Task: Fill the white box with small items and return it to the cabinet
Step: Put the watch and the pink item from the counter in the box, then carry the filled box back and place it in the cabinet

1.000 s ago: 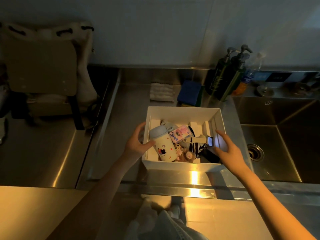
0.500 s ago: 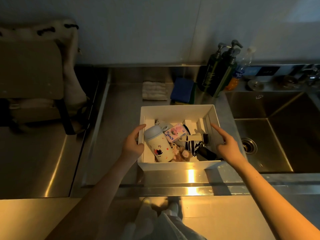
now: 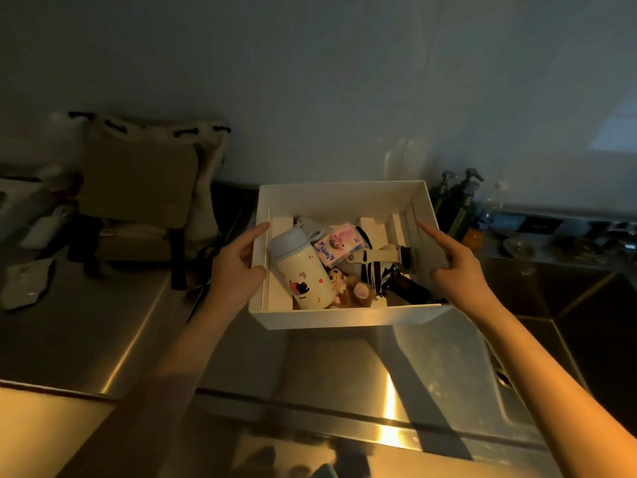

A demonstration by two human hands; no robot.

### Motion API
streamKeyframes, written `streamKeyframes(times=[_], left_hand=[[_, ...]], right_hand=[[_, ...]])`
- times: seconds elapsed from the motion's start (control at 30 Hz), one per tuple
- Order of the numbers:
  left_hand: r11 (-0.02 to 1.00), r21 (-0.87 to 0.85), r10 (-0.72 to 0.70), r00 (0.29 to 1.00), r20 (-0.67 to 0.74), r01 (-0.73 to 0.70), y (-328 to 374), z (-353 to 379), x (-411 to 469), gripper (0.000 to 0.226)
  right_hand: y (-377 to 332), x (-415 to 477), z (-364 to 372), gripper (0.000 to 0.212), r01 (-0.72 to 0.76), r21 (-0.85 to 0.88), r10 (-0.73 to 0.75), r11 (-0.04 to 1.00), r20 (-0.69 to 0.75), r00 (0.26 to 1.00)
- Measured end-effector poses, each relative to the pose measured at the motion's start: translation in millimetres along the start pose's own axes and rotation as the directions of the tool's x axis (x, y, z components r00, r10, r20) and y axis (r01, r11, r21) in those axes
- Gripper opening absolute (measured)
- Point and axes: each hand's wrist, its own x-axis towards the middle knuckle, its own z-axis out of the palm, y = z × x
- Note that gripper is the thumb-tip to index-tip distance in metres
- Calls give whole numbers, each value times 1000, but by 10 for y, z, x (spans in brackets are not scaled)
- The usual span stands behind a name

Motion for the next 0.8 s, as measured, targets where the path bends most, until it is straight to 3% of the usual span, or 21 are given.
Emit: streamKeyframes(times=[0.2,0.43,0.67,0.8], left_hand=[[1000,-19,13,983,-184,-17,154,-549,-348,81],[999,-26,-27,938,-345,19,-29,-1281,-1100,80],[994,27,-66,802,-593,102,-322,-1994,-2306,80],[984,42,-98,728,-679,172,-488,-2307,-3183,77]], right_hand=[[-421,73,300,93,153,10,-153,988,84,985],[-860,-156,964,91,196,101,-215,975,252,944],[-1276,-750,1762,92,251,190,-313,949,471,825],[-1488,-1315,2134,90,272,234,-359,933,596,719]])
